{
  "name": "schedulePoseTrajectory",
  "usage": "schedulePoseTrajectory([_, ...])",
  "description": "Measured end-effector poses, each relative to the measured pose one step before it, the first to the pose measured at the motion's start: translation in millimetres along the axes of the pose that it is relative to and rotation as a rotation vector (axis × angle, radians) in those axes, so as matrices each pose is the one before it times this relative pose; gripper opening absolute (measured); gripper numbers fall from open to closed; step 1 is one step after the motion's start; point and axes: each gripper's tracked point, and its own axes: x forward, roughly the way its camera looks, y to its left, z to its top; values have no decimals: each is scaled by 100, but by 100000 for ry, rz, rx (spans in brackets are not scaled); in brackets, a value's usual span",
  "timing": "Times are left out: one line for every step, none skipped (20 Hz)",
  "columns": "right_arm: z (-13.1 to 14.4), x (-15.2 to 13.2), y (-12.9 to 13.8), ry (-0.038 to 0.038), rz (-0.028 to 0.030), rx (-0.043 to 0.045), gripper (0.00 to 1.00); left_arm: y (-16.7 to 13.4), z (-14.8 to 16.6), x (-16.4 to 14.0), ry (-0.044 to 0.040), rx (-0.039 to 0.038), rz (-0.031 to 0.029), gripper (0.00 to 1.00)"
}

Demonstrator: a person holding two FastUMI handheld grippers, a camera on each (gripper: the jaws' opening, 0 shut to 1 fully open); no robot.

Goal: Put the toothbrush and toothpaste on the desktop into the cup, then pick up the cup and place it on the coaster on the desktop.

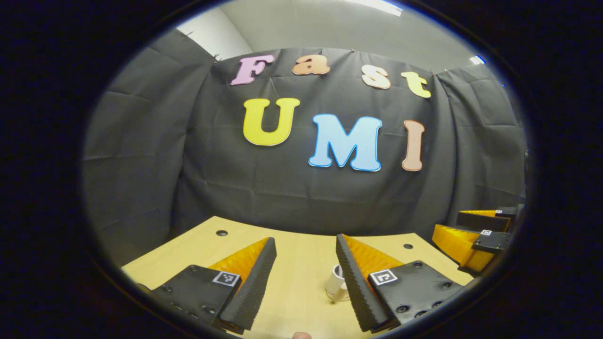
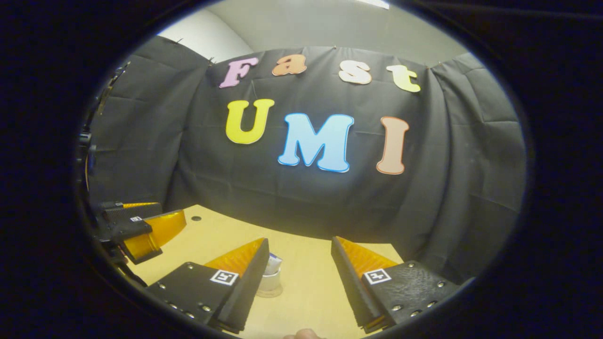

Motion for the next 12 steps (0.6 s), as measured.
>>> schedulePoseTrajectory([186,-99,-99,-633,277,83,83,-93,-118,-168,-264,798,37,85])
schedulePoseTrajectory([105,-224,-281,-96,-660,188,81,-70,-177,-96,-651,159,82,85])
schedulePoseTrajectory([273,-383,-134,-735,-952,936,81,-58,20,-128,-427,-49,-419,85])
schedulePoseTrajectory([485,-411,-243,-1413,-1318,945,81,-175,309,-157,-584,32,-367,85])
schedulePoseTrajectory([429,-215,-377,-1449,-1766,483,81,-93,446,-129,-1005,275,-569,85])
schedulePoseTrajectory([372,-310,-466,-734,-2363,216,80,-128,642,-216,-1289,597,-931,85])
schedulePoseTrajectory([223,-368,-508,-235,-2198,701,81,83,490,22,-1855,880,-506,85])
schedulePoseTrajectory([151,-251,-17,-77,-1381,1455,81,79,459,81,-1557,997,-344,84])
schedulePoseTrajectory([235,-93,-127,-984,-1013,1913,81,-9,377,-97,-1310,1068,-973,84])
schedulePoseTrajectory([319,-320,-503,-828,-1696,2037,81,-141,122,-1,-561,1465,-920,84])
schedulePoseTrajectory([264,-409,-734,-905,-1338,2840,81,-157,44,-94,-417,1748,-636,89])
schedulePoseTrajectory([159,-572,-760,-377,-1216,2726,92,-434,-139,-65,-374,1599,-610,89])
